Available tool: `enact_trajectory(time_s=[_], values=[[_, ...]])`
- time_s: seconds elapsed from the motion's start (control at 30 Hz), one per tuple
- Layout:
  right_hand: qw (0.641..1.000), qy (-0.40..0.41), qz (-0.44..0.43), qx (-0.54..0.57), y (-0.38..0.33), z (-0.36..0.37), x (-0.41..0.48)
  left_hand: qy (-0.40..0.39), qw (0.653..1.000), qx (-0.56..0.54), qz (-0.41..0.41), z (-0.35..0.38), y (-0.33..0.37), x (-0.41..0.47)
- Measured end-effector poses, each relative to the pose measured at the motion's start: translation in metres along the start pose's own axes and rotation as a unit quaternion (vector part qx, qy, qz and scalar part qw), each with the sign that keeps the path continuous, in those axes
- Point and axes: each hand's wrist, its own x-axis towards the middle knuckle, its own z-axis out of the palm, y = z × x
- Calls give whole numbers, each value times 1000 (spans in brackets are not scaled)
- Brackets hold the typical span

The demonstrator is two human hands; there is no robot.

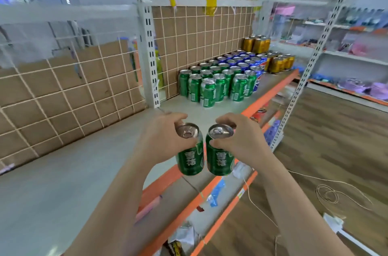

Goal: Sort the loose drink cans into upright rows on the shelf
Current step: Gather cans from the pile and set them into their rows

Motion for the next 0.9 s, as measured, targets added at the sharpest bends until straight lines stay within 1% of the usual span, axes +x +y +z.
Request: enact_trajectory(time_s=[0.1, 0.17, 0.3, 0.37, 0.53, 0.67, 0.8, 0.9], values=[[1000, 9, 12, 10, 38, -20, 27, -14, 1000, 4, 11, 28, 22, 37], [1000, 1, 12, 13, 61, -30, 51, -22, 1000, 14, 16, 44, 34, 65], [1000, -31, 0, 2, 98, -48, 107, -40, 993, 104, 42, 70, 51, 125], [999, -39, -11, -14, 113, -57, 139, -50, 989, 130, 43, 80, 56, 158], [995, -82, -44, -41, 140, -70, 209, -46, 982, 184, 16, 101, 66, 219], [989, -119, -75, -48, 159, -70, 257, -43, 977, 209, -10, 110, 69, 250], [975, -152, -143, -82, 173, -64, 300, -40, 971, 230, -53, 120, 71, 272], [957, -198, -196, -81, 182, -62, 330, -20, 968, 231, -94, 129, 72, 283]])
